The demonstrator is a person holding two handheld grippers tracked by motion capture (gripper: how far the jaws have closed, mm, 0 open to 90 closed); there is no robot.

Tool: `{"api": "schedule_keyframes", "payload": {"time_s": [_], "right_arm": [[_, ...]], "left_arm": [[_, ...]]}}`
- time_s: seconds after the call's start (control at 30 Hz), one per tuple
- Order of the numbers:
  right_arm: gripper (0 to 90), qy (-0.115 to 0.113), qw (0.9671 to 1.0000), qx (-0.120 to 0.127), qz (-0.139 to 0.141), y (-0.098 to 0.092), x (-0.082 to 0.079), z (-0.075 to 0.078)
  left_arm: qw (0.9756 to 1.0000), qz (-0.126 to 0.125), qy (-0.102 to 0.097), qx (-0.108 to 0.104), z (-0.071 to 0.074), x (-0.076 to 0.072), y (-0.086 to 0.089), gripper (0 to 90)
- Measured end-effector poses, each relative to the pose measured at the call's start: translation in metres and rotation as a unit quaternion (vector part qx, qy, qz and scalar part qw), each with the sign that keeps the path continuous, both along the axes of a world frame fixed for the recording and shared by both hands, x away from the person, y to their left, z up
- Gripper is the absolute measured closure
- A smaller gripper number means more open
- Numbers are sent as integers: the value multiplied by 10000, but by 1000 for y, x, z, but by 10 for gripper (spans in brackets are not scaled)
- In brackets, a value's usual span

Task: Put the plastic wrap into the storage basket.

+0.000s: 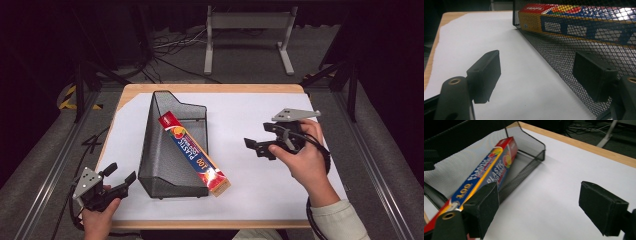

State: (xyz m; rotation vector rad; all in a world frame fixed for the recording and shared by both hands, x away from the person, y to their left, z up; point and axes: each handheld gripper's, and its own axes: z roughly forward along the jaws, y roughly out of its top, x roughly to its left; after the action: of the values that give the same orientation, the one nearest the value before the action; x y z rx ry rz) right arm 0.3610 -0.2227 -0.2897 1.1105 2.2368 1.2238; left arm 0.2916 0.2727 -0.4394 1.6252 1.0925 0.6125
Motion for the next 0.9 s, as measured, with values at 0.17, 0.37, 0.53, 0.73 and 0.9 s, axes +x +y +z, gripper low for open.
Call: {"api": "schedule_keyframes", "payload": {"time_s": [0.17, 0.37, 0.53, 0.73, 0.9], "right_arm": [[162, -27, 10000, -35, -42, -23, -4, -3], [139, -107, 9999, 6, -30, -53, -5, -11], [115, -269, 9996, -14, 45, -75, -7, -25], [110, -558, 9984, 92, 82, -92, -11, -53], [110, -606, 9981, 18, 123, -95, -14, -76]], "left_arm": [[10000, 74, -11, -31, 1, -2, 3, 236], [9999, 130, -74, -35, 2, -5, 5, 239], [9999, 141, -74, -45, 2, -6, 6, 239], [9999, 112, -80, -16, 2, -7, 5, 238], [9999, 111, -71, -22, 2, -7, 5, 238]]}}
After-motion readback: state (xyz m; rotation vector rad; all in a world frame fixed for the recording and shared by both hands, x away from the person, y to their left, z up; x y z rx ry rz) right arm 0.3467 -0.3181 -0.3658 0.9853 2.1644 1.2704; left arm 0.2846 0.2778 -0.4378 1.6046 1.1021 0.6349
